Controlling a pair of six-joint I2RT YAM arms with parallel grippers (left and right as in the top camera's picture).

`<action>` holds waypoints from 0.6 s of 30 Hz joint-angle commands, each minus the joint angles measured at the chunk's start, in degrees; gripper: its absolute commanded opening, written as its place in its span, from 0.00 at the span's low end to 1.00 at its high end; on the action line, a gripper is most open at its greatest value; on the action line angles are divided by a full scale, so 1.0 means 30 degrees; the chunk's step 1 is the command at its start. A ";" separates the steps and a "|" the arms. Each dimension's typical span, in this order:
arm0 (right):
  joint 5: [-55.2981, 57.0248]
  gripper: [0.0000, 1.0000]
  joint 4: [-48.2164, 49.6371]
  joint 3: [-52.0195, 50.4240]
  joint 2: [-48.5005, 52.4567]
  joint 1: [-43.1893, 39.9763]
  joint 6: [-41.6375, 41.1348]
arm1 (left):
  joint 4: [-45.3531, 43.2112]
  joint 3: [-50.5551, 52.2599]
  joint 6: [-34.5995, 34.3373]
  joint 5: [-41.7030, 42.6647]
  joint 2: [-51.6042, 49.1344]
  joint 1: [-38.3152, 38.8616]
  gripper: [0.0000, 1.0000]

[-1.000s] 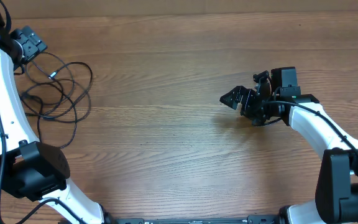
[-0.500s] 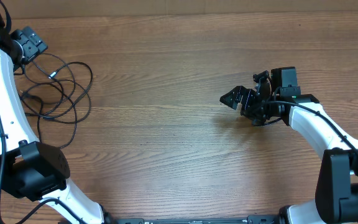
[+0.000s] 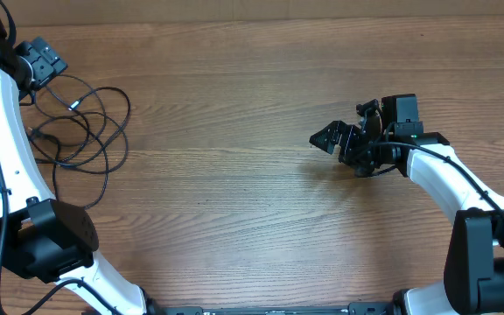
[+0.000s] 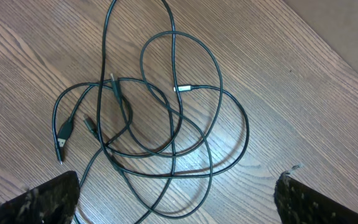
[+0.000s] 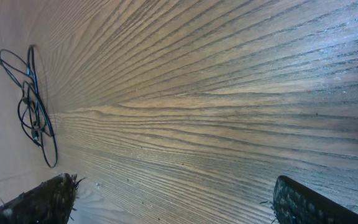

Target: Untangle cables

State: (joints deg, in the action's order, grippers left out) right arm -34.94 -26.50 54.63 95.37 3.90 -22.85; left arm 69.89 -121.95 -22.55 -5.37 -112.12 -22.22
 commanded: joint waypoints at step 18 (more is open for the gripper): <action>0.0299 1.00 0.0102 -0.0124 -0.1574 0.0087 0.0146 | 0.0044 0.0022 -0.0131 0.0168 0.0036 0.0036 1.00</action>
State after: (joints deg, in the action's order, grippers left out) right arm -34.33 -26.52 54.63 94.00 3.90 -22.85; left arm 69.89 -121.95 -22.55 -5.37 -112.12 -22.22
